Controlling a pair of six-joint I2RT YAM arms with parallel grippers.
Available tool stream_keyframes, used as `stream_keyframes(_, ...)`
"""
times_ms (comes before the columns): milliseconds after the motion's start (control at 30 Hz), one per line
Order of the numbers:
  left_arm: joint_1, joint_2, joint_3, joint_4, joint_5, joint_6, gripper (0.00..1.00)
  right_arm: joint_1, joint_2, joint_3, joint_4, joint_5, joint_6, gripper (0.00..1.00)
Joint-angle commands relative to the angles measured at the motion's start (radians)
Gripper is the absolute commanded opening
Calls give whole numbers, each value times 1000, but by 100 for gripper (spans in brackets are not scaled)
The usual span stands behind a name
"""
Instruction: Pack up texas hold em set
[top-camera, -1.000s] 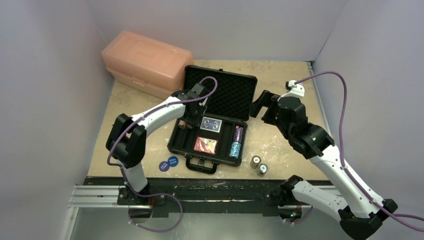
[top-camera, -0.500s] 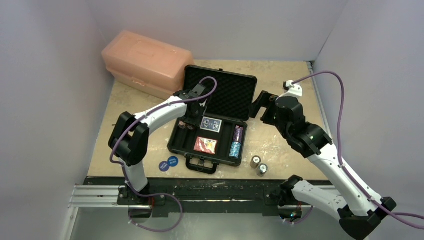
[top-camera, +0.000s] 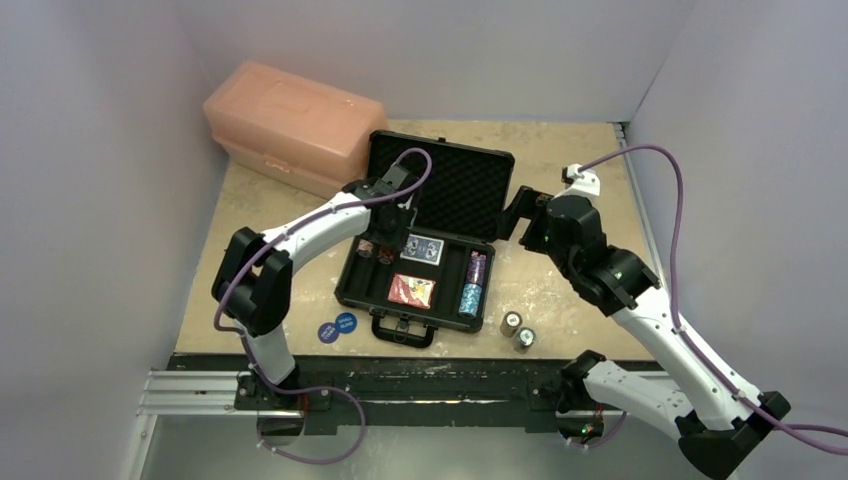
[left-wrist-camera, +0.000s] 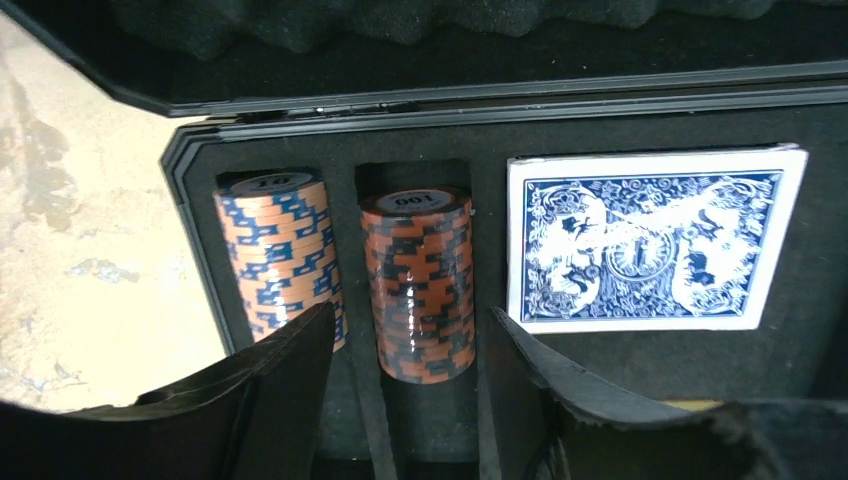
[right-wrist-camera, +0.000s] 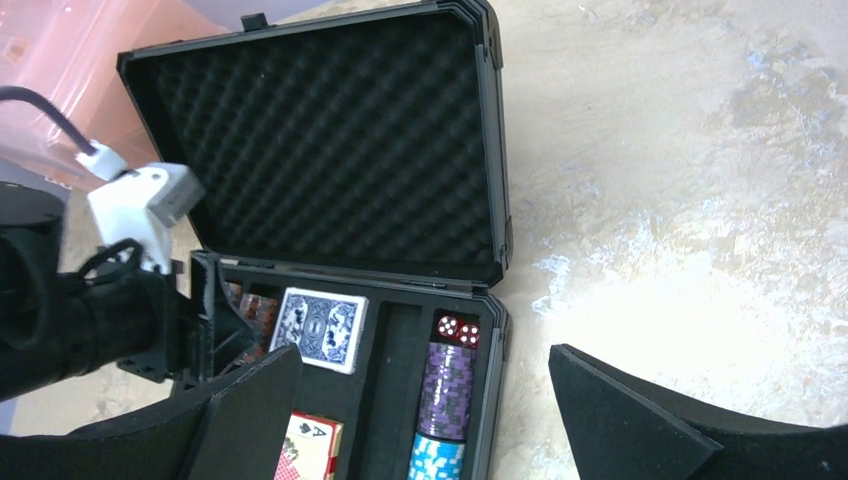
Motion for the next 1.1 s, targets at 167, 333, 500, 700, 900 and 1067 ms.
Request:
stream_keyframes(167, -9, -179, -33, 14, 3, -18, 52, 2, 18, -18, 44, 4, -5, 99)
stream_keyframes(333, -15, -267, -115, 14, 20, -19, 30, 2, 22, -27, 53, 4, -2, 99)
stream_keyframes(500, -22, -320, -213, 49, 50, -41, 24, 2, 35, -37, 71, -9, 4, 99)
stream_keyframes(700, -22, -302, -262, 93, 82, -43, 22, 2, 64, -28, 79, -30, 7, 99)
stream_keyframes(900, -22, -230, -230, 109, 92, -12, 15, 2, 64, -18, 67, -24, 4, 99)
stream_keyframes(1067, -22, -174, -195, 116, 83, 12, 13, 2, 56, -17, 55, -12, 7, 99)
